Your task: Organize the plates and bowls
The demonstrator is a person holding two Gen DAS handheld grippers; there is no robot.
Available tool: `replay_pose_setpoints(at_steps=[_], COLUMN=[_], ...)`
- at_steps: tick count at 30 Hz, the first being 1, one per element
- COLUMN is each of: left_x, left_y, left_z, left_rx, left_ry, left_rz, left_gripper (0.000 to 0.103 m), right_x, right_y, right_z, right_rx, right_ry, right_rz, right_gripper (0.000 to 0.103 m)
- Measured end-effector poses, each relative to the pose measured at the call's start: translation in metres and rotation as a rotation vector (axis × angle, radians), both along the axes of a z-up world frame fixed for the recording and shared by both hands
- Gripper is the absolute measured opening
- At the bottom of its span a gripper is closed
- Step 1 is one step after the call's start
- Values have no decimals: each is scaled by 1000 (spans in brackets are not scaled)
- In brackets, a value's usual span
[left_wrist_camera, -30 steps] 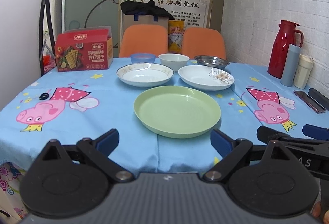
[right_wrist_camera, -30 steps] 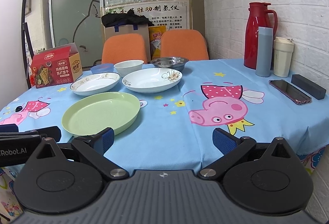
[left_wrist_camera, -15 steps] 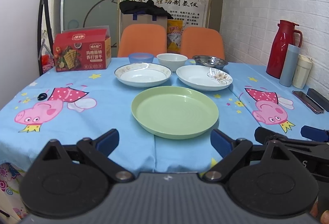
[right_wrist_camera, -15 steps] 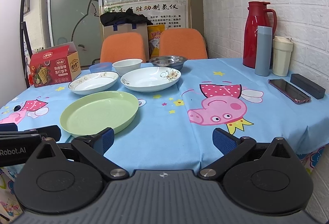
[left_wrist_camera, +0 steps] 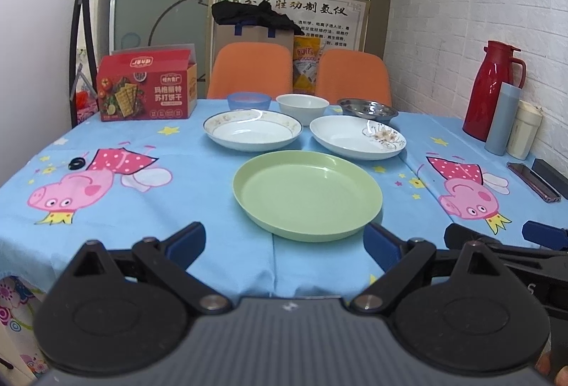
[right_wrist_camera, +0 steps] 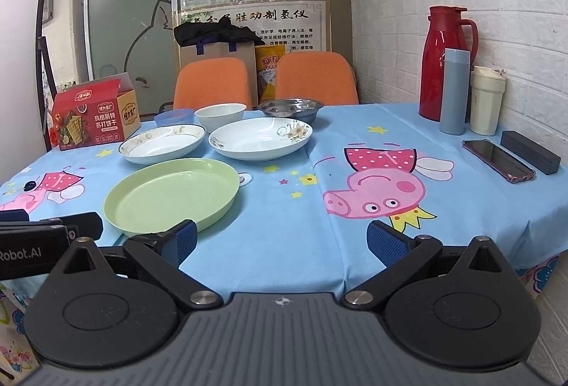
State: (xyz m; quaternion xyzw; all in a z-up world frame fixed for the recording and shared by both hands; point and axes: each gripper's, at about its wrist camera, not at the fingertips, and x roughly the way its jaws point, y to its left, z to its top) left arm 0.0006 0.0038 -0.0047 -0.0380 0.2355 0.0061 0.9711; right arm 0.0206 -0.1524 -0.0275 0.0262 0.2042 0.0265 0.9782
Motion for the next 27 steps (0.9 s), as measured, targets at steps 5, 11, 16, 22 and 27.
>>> replay_pose_setpoints(at_steps=[5, 11, 16, 22, 27], left_x=[0, 2, 1, -1, 0], left_y=[4, 4, 7, 14, 15], left_z=[0, -1, -1, 1, 0], left_rx=[-7, 1, -10, -35, -39], left_ry=[-2, 3, 0, -6, -5], left_rz=[8, 12, 16, 28, 34], left_gripper=[91, 91, 91, 91, 91], right_x=[-1, -1, -1, -1, -2], right_y=[1, -1, 0, 3, 6], right_z=[0, 0, 0, 0, -1], right_rx=[-4, -1, -2, -13, -20], right_ry=[-3, -2, -2, -6, -6], right_rz=[0, -5, -6, 1, 15], right_gripper=[103, 103, 103, 103, 103])
